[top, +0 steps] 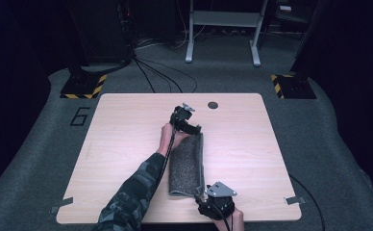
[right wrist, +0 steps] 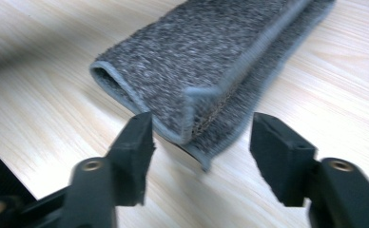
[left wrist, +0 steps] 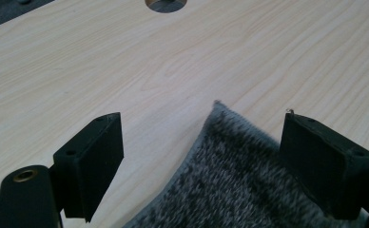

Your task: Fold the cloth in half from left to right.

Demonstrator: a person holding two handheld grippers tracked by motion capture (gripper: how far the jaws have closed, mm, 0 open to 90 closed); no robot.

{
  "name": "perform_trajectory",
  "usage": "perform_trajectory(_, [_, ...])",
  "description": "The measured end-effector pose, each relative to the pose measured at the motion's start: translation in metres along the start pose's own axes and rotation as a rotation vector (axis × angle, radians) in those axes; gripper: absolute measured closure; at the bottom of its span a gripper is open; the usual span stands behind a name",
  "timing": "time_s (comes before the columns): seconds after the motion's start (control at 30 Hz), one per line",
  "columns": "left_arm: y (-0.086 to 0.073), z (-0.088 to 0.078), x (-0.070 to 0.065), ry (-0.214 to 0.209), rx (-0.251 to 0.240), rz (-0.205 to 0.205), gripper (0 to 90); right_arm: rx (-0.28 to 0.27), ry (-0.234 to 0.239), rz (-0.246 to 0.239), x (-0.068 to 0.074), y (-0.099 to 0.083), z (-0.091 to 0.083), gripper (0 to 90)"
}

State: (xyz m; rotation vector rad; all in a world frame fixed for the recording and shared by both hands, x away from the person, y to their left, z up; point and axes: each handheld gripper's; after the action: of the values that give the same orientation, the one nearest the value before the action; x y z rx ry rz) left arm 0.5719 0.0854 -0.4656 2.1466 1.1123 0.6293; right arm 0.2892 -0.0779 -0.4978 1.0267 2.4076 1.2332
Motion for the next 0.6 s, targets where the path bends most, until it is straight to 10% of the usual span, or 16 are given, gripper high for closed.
perform_trajectory(0.3, [-0.018, -0.025, 0.013, 0.000, 0.016, -0.021, 13.4, -0.061, 0.006, 0.059, -0.021, 0.007, -0.021, 25.3])
perform_trajectory(0.6, [-0.064, -0.060, 0.010, -0.015, 0.044, 0.002, 13.0, -0.030, 0.025, 0.092, -0.055, 0.021, 0.002, 21.2])
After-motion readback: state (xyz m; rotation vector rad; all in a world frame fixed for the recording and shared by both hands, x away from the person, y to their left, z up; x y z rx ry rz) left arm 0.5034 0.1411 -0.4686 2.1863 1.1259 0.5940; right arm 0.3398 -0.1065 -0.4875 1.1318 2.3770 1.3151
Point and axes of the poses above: each handheld gripper's, and its own axes: z roughly forward along the jaws, y roughly out of its top, x roughly to its left, and after that the axes turned 11 degrees about y, right-handed
